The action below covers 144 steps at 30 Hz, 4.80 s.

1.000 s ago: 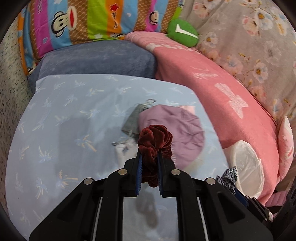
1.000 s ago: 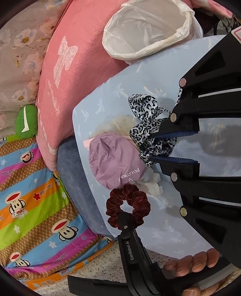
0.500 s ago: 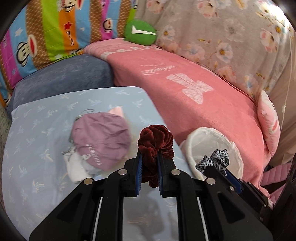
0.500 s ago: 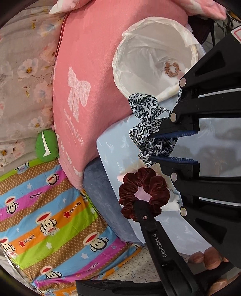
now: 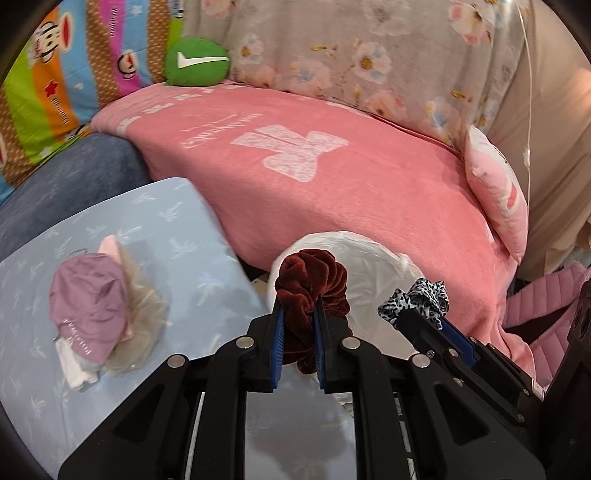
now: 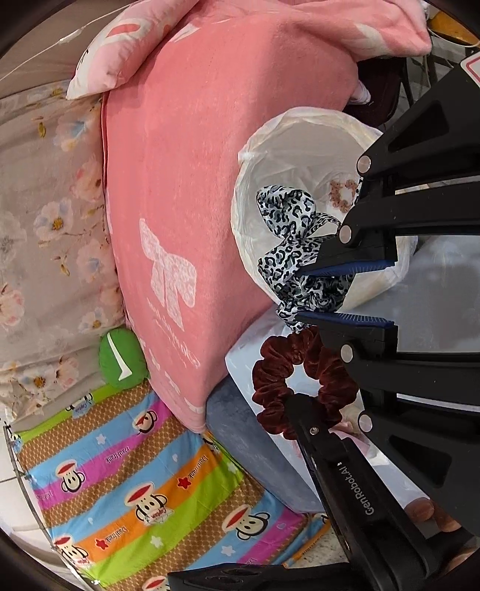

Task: Collect trash
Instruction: 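Carry both items over the bin and open the left gripper to drop the scrunchie, then open the right gripper to drop the leopard ribbon into the bin, then grasp the white glove with the left gripper while the right gripper grasps the lavender cap, then lift the white glove and lavender cap off the table toward the bin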

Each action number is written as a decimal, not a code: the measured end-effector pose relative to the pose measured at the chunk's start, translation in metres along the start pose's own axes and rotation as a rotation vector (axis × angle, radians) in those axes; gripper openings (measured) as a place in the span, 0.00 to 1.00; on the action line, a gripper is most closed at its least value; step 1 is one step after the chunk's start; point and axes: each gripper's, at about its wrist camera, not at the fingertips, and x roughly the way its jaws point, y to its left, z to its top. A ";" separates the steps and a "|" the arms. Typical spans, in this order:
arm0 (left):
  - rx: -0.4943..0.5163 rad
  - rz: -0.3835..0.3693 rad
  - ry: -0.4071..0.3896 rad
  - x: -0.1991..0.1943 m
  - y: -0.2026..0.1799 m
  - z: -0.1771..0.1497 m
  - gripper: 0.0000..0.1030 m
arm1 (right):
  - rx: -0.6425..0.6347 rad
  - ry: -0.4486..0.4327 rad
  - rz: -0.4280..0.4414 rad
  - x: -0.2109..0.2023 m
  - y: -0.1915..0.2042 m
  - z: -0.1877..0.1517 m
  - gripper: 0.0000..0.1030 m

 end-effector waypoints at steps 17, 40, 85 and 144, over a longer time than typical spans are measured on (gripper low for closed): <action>0.110 -0.071 0.076 0.044 -0.050 0.013 0.15 | 0.083 -0.004 -0.103 0.020 -0.058 0.016 0.17; 0.032 -0.008 0.053 0.045 -0.023 0.022 0.57 | 0.057 -0.001 -0.102 0.034 -0.047 0.027 0.32; -0.256 0.150 0.029 -0.007 0.127 -0.036 0.66 | -0.133 0.095 0.024 0.041 0.079 -0.019 0.37; -0.428 0.157 -0.002 -0.059 0.246 -0.080 0.11 | -0.318 0.232 0.208 0.122 0.244 -0.068 0.32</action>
